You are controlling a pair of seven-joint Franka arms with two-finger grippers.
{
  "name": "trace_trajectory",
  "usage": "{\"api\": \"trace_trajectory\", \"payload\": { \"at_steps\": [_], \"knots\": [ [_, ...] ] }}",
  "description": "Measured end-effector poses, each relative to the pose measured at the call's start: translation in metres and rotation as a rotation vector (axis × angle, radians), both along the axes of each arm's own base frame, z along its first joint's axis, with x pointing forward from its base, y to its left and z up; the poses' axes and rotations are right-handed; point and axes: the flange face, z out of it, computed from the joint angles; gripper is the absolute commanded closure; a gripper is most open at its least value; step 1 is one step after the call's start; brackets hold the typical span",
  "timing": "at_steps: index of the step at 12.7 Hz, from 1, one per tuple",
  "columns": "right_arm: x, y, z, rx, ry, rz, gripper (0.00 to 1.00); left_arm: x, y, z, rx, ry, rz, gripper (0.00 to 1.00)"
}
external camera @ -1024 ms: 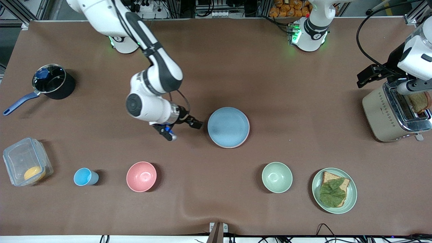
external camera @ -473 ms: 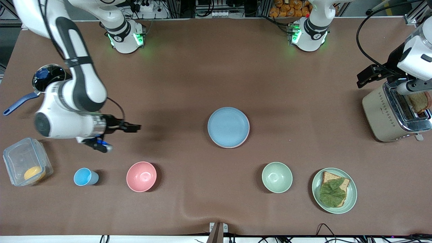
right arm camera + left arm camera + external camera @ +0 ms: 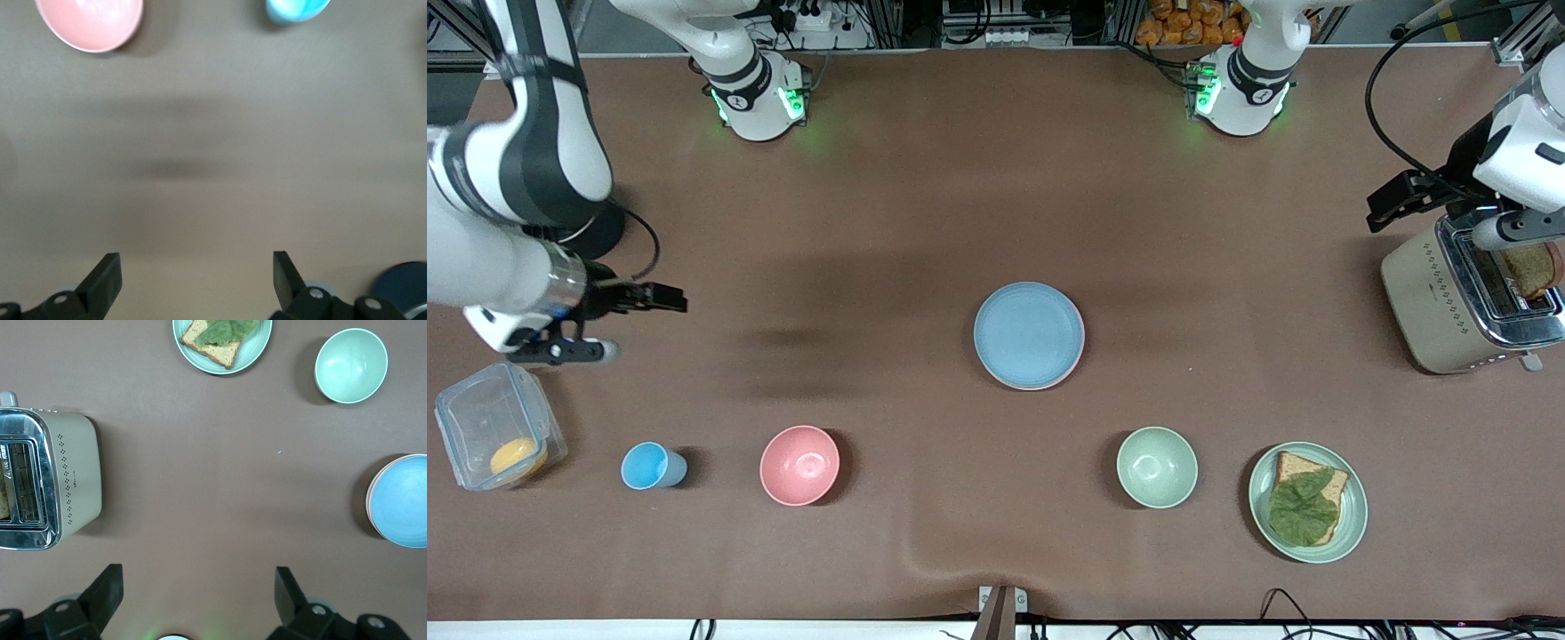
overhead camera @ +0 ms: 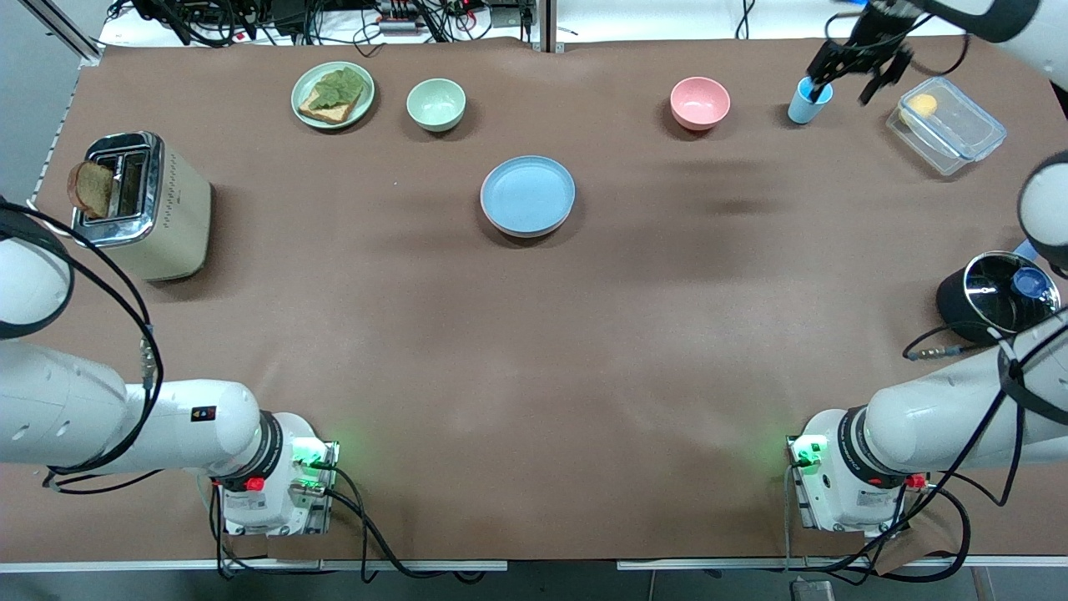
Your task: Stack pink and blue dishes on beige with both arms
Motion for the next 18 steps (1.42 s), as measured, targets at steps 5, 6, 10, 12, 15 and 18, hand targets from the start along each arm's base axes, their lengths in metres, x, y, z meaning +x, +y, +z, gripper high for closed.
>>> {"api": "trace_trajectory", "payload": {
  "at_steps": [5, 6, 10, 12, 15, 18],
  "knots": [
    [-0.030, -0.009, 0.080, -0.079, -0.094, 0.165, 0.00, 0.000, 0.000, 0.000, 0.000, 0.000, 0.000, 0.00],
    [-0.035, -0.013, 0.093, -0.083, -0.098, 0.166, 0.00, 0.000, 0.000, 0.000, 0.000, 0.000, 0.000, 0.00],
    [-0.041, -0.028, 0.136, -0.089, -0.109, 0.105, 0.00, 0.000, 0.000, 0.000, 0.000, -0.001, -0.001, 0.00],
    [-0.041, -0.028, 0.139, -0.088, -0.116, 0.049, 0.00, 0.000, 0.000, 0.003, -0.001, -0.007, -0.005, 0.00],
    [-0.041, -0.022, 0.139, -0.044, -0.112, 0.002, 0.00, 0.001, 0.003, 0.008, -0.003, -0.018, -0.031, 0.00],
    [-0.041, -0.021, 0.140, -0.038, -0.114, -0.002, 0.00, 0.001, 0.004, 0.012, -0.004, -0.024, -0.030, 0.00]
  ]
}}
